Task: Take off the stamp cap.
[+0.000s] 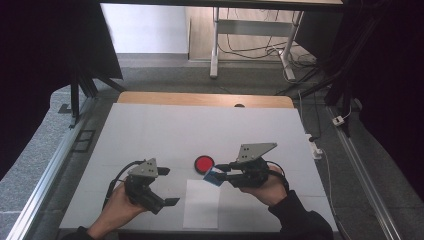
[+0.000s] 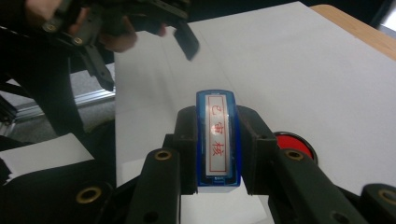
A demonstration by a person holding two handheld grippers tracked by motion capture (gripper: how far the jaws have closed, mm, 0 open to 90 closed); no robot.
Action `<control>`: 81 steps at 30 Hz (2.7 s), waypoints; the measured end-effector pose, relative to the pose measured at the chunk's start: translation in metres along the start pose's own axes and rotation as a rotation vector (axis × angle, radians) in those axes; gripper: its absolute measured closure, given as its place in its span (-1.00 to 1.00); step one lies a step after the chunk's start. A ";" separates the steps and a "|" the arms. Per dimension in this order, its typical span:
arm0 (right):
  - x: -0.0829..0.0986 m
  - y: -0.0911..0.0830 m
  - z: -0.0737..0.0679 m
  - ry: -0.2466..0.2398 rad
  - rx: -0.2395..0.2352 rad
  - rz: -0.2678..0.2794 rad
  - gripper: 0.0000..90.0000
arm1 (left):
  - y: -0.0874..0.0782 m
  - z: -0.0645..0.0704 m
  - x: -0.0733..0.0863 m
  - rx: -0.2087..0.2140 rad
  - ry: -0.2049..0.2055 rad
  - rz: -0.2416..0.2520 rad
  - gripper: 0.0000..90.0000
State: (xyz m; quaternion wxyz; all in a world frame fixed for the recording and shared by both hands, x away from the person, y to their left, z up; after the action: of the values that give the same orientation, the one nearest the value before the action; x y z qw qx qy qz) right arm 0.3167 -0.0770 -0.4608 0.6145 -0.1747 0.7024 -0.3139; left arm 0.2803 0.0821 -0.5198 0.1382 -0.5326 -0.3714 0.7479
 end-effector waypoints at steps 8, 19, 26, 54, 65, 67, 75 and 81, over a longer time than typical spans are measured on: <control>-0.007 0.003 -0.010 -0.016 -0.044 0.018 0.59 | 0.017 0.006 -0.016 0.064 0.081 0.010 -1.00; -0.011 0.009 -0.020 -0.045 -0.081 0.020 0.59 | 0.035 0.016 -0.030 0.152 0.145 0.000 -1.00; -0.013 0.012 -0.027 -0.057 -0.108 0.023 0.59 | 0.043 0.017 -0.038 0.186 0.159 0.013 -0.89; -0.015 0.013 -0.036 -0.092 -0.157 0.034 0.59 | 0.041 0.027 -0.037 0.331 0.242 0.060 0.37; -0.017 0.012 -0.038 -0.089 -0.175 0.050 0.59 | 0.039 0.027 -0.037 0.345 0.248 0.092 0.50; -0.017 0.011 -0.038 -0.083 -0.177 0.056 0.59 | 0.039 0.027 -0.037 0.352 0.249 0.101 0.50; -0.017 0.012 -0.039 -0.090 -0.180 0.049 0.59 | 0.039 0.027 -0.035 0.348 0.274 0.097 0.52; -0.016 0.013 -0.039 -0.093 -0.173 0.050 0.59 | 0.040 0.027 -0.035 0.348 0.271 0.097 0.52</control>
State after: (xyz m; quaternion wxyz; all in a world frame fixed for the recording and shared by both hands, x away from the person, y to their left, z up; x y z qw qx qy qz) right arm 0.2837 -0.0484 -0.4550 0.6369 -0.2238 0.7017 -0.2281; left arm 0.2775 0.0225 -0.5192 0.2405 -0.6138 -0.1886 0.7279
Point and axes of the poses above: each handheld gripper's, and its own axes: y roughly forward along the jaws, x roughly out of its underside, z roughly to its right, the point moved 10 cm from there along y, roughly forward along the jaws, and after that the axes turned 8 degrees about -z, right-handed, at the moved point
